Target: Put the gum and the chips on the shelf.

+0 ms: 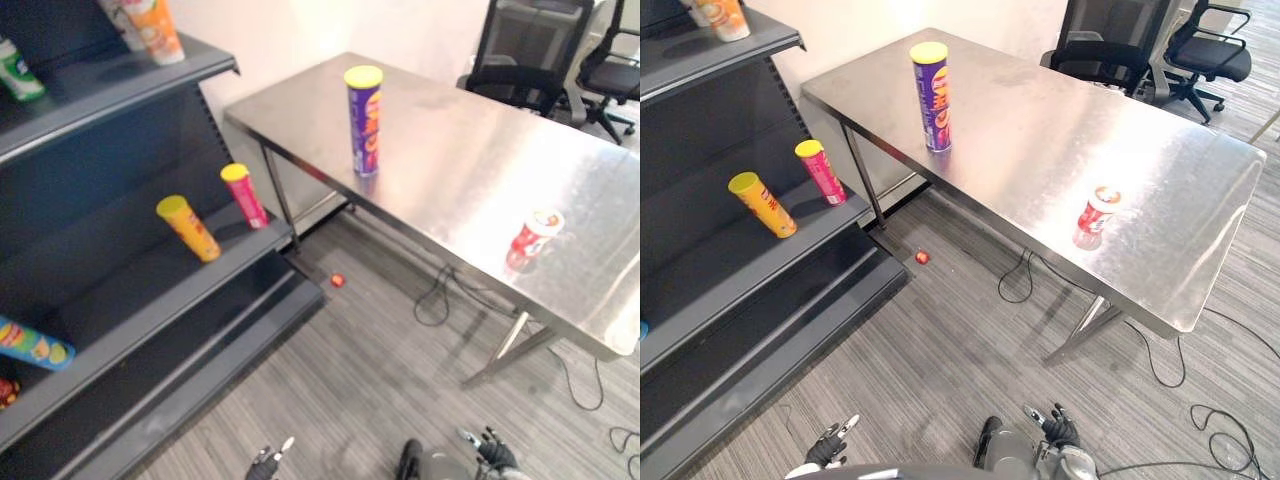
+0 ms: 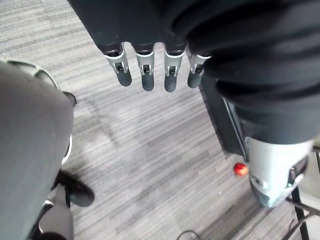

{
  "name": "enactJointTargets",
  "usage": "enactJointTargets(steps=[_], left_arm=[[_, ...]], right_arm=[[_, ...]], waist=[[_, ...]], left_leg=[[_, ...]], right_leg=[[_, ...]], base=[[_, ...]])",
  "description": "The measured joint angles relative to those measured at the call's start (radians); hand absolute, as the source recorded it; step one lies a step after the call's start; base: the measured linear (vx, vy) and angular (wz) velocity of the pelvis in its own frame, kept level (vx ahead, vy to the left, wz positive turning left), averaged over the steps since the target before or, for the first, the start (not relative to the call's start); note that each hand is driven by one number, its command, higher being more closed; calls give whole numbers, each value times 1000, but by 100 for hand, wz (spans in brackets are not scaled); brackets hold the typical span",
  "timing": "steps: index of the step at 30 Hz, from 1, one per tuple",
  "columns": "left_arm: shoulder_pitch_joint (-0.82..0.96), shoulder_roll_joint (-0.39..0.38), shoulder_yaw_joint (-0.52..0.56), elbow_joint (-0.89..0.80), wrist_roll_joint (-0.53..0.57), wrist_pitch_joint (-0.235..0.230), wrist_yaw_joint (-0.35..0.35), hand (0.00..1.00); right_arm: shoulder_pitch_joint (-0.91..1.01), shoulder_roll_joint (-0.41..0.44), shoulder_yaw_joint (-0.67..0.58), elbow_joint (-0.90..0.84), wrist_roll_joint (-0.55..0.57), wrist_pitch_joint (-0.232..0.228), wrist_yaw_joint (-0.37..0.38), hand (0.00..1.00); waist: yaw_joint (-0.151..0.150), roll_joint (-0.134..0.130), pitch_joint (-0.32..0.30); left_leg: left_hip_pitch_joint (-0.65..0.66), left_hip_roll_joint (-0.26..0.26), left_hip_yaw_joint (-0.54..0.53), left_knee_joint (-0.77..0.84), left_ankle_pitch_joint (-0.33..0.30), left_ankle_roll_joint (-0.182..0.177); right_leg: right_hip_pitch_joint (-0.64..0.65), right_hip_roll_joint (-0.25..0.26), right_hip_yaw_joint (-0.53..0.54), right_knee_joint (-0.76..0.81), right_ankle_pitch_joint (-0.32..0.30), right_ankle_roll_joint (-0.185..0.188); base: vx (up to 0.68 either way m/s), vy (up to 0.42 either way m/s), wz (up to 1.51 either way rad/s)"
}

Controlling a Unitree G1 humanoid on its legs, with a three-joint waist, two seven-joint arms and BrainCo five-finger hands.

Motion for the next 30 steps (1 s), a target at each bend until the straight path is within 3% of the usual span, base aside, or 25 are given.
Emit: enactJointTargets(steps=[2, 8, 12, 16, 18, 19, 20, 21, 22, 23, 24, 26, 28, 30], left_arm=[[4, -4, 9, -12, 15, 3, 0, 0], [11, -5, 16, -32, 15, 4, 2, 0], [6, -4, 6, -34, 16, 4, 5, 0], [-2, -7, -1, -32, 17, 11, 8, 0], [-4, -9, 9, -33, 16, 11, 9, 0], [-2, -15, 40, -39, 16, 11, 9, 0], [3, -20, 56, -46, 17, 11, 10, 0], [13, -31, 84, -55, 13, 11, 10, 0], [16, -37, 101, -55, 5, 10, 10, 0], [15, -43, 114, -56, 2, 9, 10, 0], [11, -45, 126, -65, -1, 9, 5, 0], [11, -44, 137, -78, -22, 6, 3, 0], [12, -45, 139, -81, -28, 0, 4, 0], [13, -47, 156, -81, -27, -1, 5, 0]], right_arm=[[5, -3, 0, 0, 0, 5, 0, 0], [7, -7, -4, 1, 2, 11, 4, 0], [5, -3, -40, 1, 12, 10, 0, 0], [6, -2, -51, 5, 51, 11, -4, 0], [8, 1, -70, 24, 52, 13, -5, 0], [25, -1, -77, 31, 59, 14, -6, 0], [32, -3, -78, 30, 60, 14, -7, 0], [49, -5, -78, 24, 63, 14, -8, 0], [64, -1, -74, 15, 74, 14, -9, 0], [67, 2, -72, 4, 82, 15, -10, 0], [68, 2, -79, -1, 83, 16, -10, 0], [76, 3, -89, 0, 83, 18, -10, 0], [83, 2, -90, 2, 83, 18, -10, 0], [70, 11, -87, -1, 85, 17, -8, 0]], waist=[[2, 12, -8], [0, 8, -10], [0, 13, -7], [-11, 11, -5], [-25, 1, 0], [-23, 4, 7], [-22, 12, 11], [-23, 26, 12], [-17, 26, 11], [-12, 28, 12], [-4, 27, 12], [3, 17, 17], [5, 14, 19], [9, 6, 15]], left_leg=[[1, 5, 3, 1, 1, -1], [-42, 10, 7, 2, 13, -20], [-58, 6, 35, 2, 17, -27], [-59, -13, 89, 38, 39, -66], [-99, 15, 90, 207, 35, -73], [-161, 91, 83, 465, 46, -66], [-175, 130, 78, 556, 70, -42], [-208, 177, 36, 703, 156, 36], [-244, 187, -15, 790, 238, 48], [-278, 184, -55, 859, 214, 41], [-344, 176, -92, 915, 110, 37], [-408, 150, -111, 874, 30, 34], [-425, 134, -115, 745, 4, 33], [-415, 83, -216, 403, 4, 25]], right_leg=[[23, 13, -3, -54, 5, -5], [19, 29, -12, -158, 41, 7], [-18, 23, -1, -130, 39, -2], [-92, -11, 40, 5, -18, -20], [-75, -17, 65, 17, -41, -21], [-35, 2, 96, 2, -54, -29], [-17, 19, 111, 1, -65, -35], [15, 48, 149, 9, -84, -50], [39, 62, 200, 13, -97, -62], [51, 71, 239, 14, -107, -77], [58, 83, 290, 2, -104, -74], [93, 84, 343, -25, -94, -61], [132, 80, 382, -54, -90, -51], [153, 77, 473, -69, -99, -22]], base=[[20, -20, 3], [-14, 12, -1], [1, 22, -11], [63, -30, -39], [127, -124, -51], [95, -114, -70], [181, -140, -110], [173, -99, -110], [277, -67, -130], [247, -10, -132], [235, -3, -117], [201, 6, -97], [206, 61, -82], [233, 155, -106]])
